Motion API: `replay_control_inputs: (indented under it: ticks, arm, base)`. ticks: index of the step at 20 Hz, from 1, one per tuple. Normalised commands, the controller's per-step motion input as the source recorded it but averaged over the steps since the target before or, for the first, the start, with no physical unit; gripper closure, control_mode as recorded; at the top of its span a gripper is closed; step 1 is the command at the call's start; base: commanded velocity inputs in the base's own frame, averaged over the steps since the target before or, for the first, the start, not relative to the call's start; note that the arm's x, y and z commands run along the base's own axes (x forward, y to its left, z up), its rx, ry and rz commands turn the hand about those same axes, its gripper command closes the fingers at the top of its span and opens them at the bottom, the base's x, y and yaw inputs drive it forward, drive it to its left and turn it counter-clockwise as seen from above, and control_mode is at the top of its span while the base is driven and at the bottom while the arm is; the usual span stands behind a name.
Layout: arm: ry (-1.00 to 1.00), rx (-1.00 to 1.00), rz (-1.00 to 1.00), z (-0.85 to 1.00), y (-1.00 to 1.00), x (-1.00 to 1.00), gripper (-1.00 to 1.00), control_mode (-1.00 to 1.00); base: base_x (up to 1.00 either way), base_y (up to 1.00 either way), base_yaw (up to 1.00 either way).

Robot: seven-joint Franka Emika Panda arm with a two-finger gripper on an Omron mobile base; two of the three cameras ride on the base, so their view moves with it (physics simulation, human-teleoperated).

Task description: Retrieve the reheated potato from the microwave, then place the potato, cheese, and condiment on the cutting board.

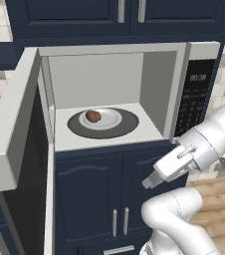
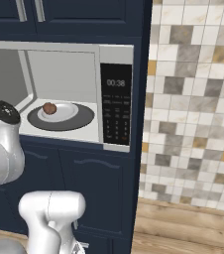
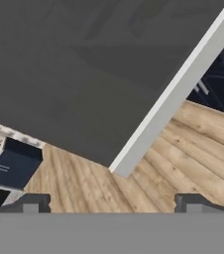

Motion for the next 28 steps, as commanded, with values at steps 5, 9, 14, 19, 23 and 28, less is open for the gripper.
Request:
replay_control_inputs:
  ticks: [5, 9, 14, 19, 23, 28]
  arm:
    - [0.00, 0.04, 0.00, 0.01, -0.24, 0.35, -1.00, -1.00]
    - [0.00, 0.00, 0.00, 0.00, -0.28, 0.36, -1.00, -1.00]
    - [0.01, 0.00, -0.02, 0.00, -0.17, 0.38, -1.00, -1.00]
    - [0.03, -0.02, -0.07, 0.00, -0.06, 0.39, -1.00, -1.00]
    - [0.01, -0.06, -0.05, 0.04, 0.01, 0.36, -1.00, -1.00]
    - [0.00, -0.08, -0.02, 0.00, -0.01, 0.38, -1.00, -1.00]
  base:
    - [0.00, 0.00, 0.00]
    - [0.00, 0.00, 0.00]
    - [0.00, 0.00, 0.00]
    - [0.00, 0.00, 0.00]
    - [0.00, 0.00, 0.00]
    - [0.00, 0.00, 0.00]
